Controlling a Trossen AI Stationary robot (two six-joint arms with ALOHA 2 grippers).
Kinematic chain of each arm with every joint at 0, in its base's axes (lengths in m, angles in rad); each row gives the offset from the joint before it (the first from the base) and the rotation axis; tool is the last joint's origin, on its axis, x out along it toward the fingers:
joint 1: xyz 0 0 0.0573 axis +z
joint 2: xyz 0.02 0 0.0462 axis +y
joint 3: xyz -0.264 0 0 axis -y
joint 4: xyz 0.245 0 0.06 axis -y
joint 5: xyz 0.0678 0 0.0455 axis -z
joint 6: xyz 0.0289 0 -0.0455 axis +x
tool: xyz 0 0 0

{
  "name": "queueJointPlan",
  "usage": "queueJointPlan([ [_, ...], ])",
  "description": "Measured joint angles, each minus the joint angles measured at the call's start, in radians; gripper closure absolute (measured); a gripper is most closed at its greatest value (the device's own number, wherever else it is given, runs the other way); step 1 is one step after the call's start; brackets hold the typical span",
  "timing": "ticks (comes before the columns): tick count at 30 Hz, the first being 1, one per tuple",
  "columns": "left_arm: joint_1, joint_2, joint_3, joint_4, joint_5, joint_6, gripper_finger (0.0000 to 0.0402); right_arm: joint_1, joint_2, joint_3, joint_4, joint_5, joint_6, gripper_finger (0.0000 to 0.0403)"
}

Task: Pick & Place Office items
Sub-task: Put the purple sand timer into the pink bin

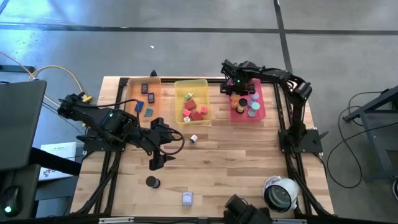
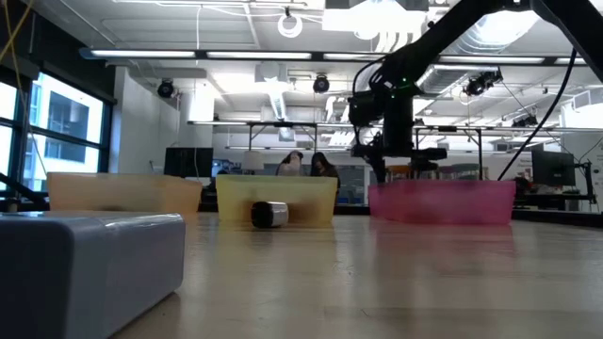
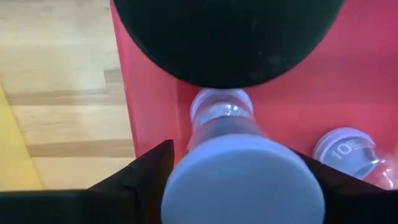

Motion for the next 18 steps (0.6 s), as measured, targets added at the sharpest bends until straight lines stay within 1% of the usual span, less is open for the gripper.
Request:
queueJointPlan([
  [5,0.0,0.0,0.0,-0.004,-0.001,0.0,0.0025,-0.008,0.0,0.0,0.012,0.018,0.0,0.0153],
  [14,0.0,0.0,0.0,-0.004,-0.003,-0.001,0.0025,-0.007,-0.001,0.0,0.01,-0.01,-0.028,0.0131],
  [18,0.0,0.0,0.0,0.005,-0.003,-0.001,0.0025,-0.006,-0.027,0.0,0.017,0.029,-0.034,0.0127],
])
